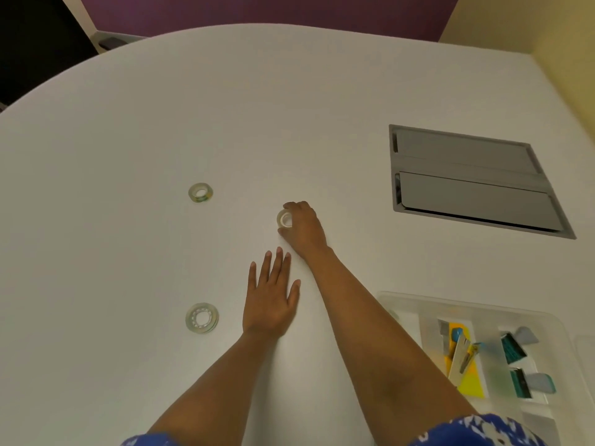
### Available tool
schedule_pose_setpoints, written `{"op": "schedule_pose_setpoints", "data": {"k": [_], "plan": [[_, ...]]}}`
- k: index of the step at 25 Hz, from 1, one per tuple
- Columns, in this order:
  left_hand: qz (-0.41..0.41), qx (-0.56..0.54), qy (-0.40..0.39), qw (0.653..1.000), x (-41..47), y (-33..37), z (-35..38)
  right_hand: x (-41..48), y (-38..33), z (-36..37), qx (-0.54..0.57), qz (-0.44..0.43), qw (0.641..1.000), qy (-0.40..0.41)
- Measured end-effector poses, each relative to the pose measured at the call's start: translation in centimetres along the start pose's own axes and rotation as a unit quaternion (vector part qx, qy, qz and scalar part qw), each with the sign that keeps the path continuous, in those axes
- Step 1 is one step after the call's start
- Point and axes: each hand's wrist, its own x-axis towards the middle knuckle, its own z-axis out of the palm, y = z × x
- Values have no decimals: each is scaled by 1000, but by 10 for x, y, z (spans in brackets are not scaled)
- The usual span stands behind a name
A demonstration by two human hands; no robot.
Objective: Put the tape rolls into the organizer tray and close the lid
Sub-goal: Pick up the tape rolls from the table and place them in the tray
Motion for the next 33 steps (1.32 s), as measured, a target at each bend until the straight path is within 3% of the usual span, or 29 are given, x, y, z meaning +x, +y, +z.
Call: {"op": "schedule_pose_setpoints", "data": {"k": [6,18,24,33], "plan": [[12,-24,-16,1000,-11,-1,-1,-60,12,-37,49,19,996,73],[14,-33,-29,999,-87,2,0,-175,68,-84,61,137,983,105],[14,-38,-27,999,-103,3,1,-208,86,-82,-7,201,978,53],[10,-27,-21,999,-106,4,1,-211,93,-70,-83,191,977,34]]}}
